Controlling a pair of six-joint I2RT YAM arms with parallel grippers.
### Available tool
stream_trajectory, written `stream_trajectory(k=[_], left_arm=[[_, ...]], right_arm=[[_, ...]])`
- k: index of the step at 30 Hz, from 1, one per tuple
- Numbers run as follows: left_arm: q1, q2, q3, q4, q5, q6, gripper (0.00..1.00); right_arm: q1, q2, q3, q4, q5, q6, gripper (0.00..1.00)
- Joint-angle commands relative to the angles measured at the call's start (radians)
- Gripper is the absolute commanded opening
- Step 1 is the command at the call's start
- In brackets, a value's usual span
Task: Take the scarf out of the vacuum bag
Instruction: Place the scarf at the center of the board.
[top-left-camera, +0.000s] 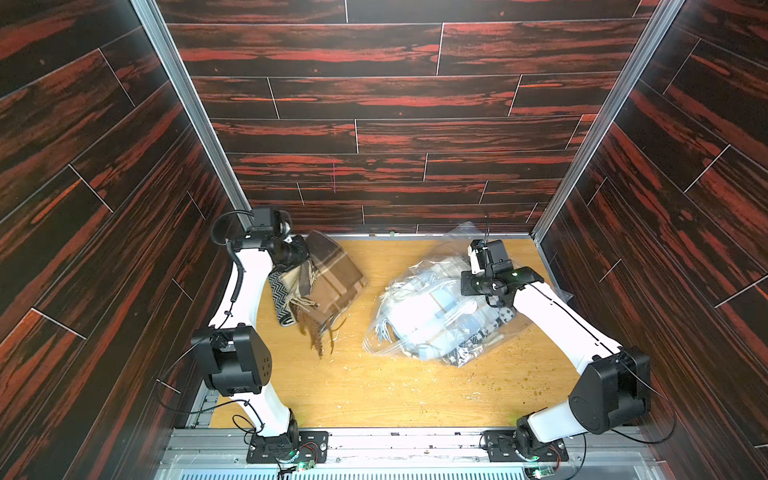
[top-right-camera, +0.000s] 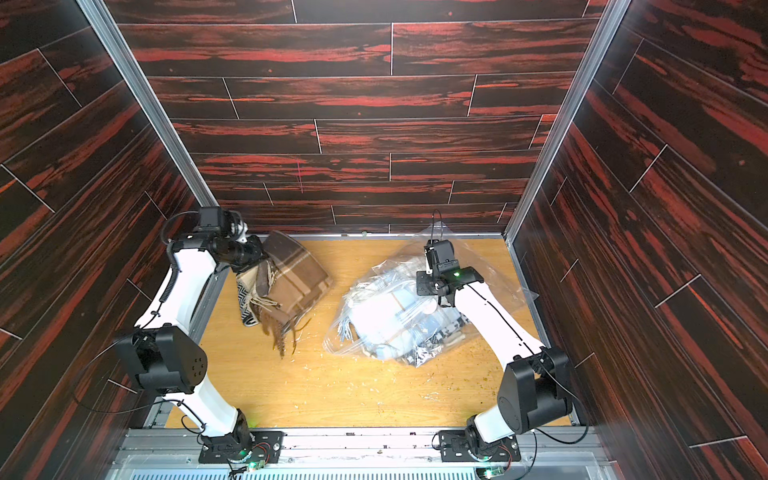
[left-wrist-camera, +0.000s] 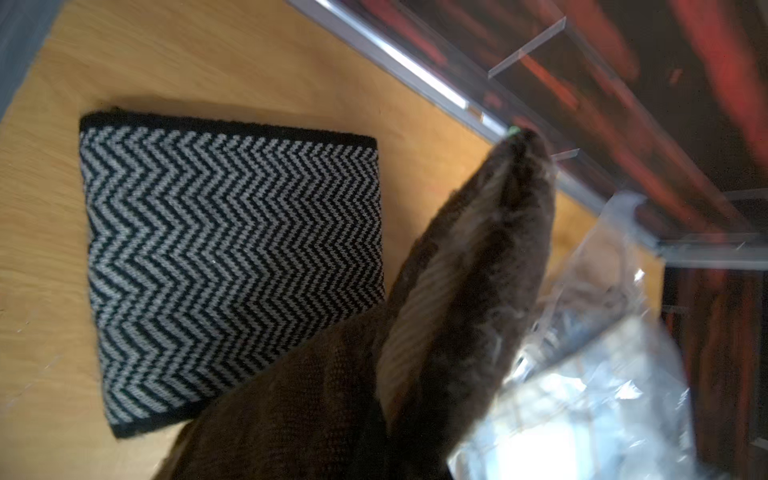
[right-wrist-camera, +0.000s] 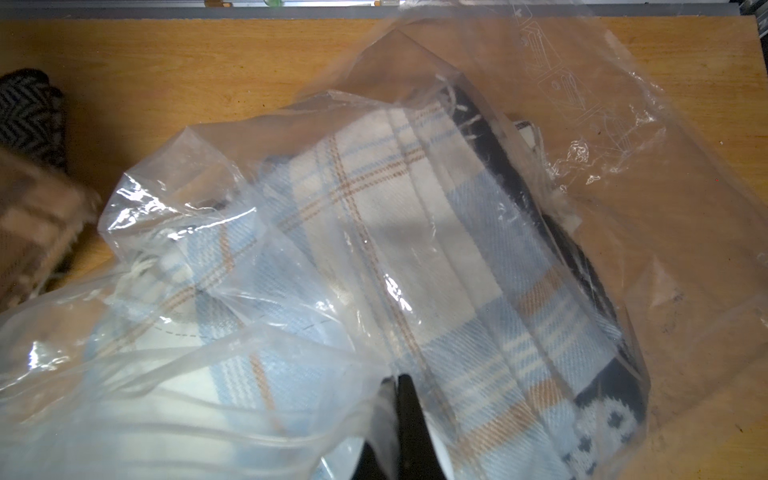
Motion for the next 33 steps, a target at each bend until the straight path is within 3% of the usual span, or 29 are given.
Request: stream_trajectory(k=[1,13,14,15,17,18,20,22,28,33], left_arm=[[0.066,-0.014,-0.03,0.134,0.055,-0.098,0.0],[0.198,0.093,-0.144,0.164,0.07,-0.054,0.0],[0.206,0.108,-0.141,0.143,0.058,-0.033,0.08],[0.209,0.121,-0.131,0.118,0.036,-0.011,0.24],[0.21,0.133,-0.117,0.089,-0.004,0.028,0.65],[0.21,0.13,-0.116,0.083,-0.024,0.039,0.8],[0.21,0.117,-0.118,0.076,-0.067,0.053,0.95],[0.21,0.1,-0.12,0.077,-0.097,0.066,1.0],[0.209,0.062,-0.118,0.05,-0.14,0.094,1.0],[0.209,-0.035,-0.227,0.106,-0.082,0.056,1.0]], right_arm=[[-0.012,-0.004,-0.011,-0.009,0.018,0.0,0.0],[-0.013,-0.003,-0.012,-0.005,-0.003,0.001,0.0],[-0.013,-0.003,-0.011,-0.005,-0.004,0.001,0.0],[-0.012,-0.003,-0.012,-0.006,-0.007,0.0,0.0],[-0.012,-0.004,-0.011,-0.007,-0.013,-0.001,0.0],[-0.011,-0.005,-0.013,-0.008,-0.017,-0.001,0.0],[-0.011,-0.006,-0.016,-0.005,-0.02,-0.002,0.0],[-0.011,-0.007,-0.015,-0.005,-0.029,-0.002,0.0],[0.007,-0.002,0.004,-0.005,-0.053,-0.012,0.0],[0.078,0.017,0.037,0.012,-0.089,-0.049,0.0]])
